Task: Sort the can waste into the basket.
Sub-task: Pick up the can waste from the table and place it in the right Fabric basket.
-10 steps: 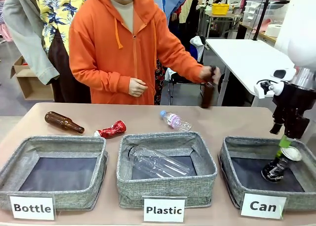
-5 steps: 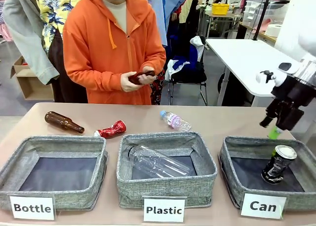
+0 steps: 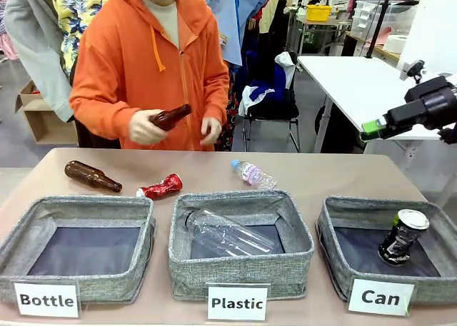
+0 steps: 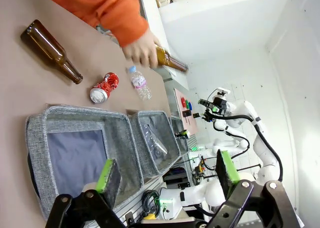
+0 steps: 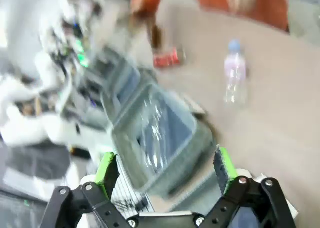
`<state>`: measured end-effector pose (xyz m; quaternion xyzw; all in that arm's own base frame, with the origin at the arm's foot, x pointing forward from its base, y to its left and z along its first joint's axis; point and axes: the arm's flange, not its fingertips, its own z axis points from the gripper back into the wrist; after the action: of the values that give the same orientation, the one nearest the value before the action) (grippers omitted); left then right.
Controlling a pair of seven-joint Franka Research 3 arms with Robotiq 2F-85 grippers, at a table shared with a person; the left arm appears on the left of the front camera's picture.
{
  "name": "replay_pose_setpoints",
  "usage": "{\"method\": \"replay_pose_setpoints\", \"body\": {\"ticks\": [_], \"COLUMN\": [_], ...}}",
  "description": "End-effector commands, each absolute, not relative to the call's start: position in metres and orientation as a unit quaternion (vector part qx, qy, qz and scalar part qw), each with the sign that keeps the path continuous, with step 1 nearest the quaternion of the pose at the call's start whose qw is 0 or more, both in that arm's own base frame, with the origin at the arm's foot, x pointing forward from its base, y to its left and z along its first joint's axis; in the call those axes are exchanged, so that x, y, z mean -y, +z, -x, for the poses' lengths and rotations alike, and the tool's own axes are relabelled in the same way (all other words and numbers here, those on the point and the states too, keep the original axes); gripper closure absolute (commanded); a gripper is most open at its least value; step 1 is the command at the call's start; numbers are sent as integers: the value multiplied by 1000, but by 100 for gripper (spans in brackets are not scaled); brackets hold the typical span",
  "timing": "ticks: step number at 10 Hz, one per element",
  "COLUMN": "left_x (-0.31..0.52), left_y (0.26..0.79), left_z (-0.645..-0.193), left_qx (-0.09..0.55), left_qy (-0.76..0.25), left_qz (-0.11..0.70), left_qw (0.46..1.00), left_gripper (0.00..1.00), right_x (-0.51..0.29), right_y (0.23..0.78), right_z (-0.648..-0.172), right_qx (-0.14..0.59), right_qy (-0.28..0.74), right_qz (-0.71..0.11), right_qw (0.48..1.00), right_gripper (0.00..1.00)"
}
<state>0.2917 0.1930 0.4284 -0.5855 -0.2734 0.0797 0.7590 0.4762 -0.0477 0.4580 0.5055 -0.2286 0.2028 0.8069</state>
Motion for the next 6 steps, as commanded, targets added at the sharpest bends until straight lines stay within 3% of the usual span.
{"method": "replay_pose_setpoints", "body": {"ticks": [1,2,4,6], "left_x": [-193,-240,-314,-345], "left_y": [428,484,551,566], "left_z": [-292,-283,-256,-244], "left_qx": [273,297,313,336], "left_qy": [80,123,146,144], "left_qz": [586,645,731,741], "left_qw": [759,694,589,563], "left_gripper": [0,0,0,0], "right_x": [53,48,48,48], "right_y": [440,458,458,458], "right_z": [-479,-476,-476,-476], "right_qx": [325,229,229,229], "right_qy": [39,203,203,203], "right_qz": [-578,-506,-506,-506], "right_qw": [748,807,807,807], "right_gripper": [0,0,0,0]}}
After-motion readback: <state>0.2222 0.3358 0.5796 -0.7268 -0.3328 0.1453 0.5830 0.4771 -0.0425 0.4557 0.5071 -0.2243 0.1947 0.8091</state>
